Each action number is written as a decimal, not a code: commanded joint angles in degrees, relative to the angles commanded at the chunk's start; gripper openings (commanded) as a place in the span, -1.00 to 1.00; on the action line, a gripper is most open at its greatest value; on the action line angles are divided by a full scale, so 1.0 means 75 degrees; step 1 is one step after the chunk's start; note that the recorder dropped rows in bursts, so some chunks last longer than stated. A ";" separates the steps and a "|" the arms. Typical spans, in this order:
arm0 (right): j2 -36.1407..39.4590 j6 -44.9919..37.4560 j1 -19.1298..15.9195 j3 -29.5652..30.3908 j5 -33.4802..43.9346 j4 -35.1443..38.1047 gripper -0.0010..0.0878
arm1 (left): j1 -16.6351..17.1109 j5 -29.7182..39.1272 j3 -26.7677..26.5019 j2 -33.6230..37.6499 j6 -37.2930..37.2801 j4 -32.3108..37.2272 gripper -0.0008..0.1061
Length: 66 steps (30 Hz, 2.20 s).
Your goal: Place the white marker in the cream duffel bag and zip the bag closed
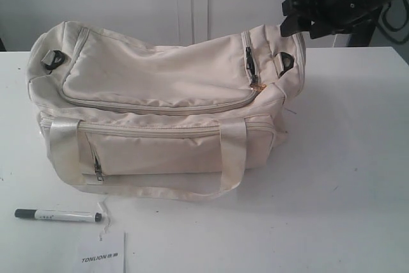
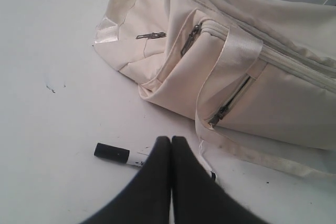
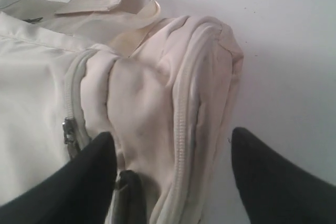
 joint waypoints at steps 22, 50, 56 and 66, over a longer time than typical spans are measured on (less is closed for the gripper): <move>0.0639 -0.0074 0.0000 -0.0128 -0.0226 0.0696 -0.98 | 0.0000 0.0003 0.0000 0.0000 0.0000 -0.0235 -0.99; 0.0639 -0.0056 0.0000 -0.0128 -0.0420 0.0682 -0.98 | 0.0000 -0.1021 -0.0898 0.0529 0.0924 -0.0881 -0.99; 0.0639 -0.0056 0.0000 -0.0128 -0.0420 0.0682 -0.98 | 0.0000 -0.0116 -0.1861 0.1717 0.1784 -0.0881 -0.99; 0.0639 -0.0056 0.0000 -0.0114 -0.0451 0.0682 -0.98 | 0.0000 0.1431 -0.3655 0.3921 0.3006 -0.0896 -0.99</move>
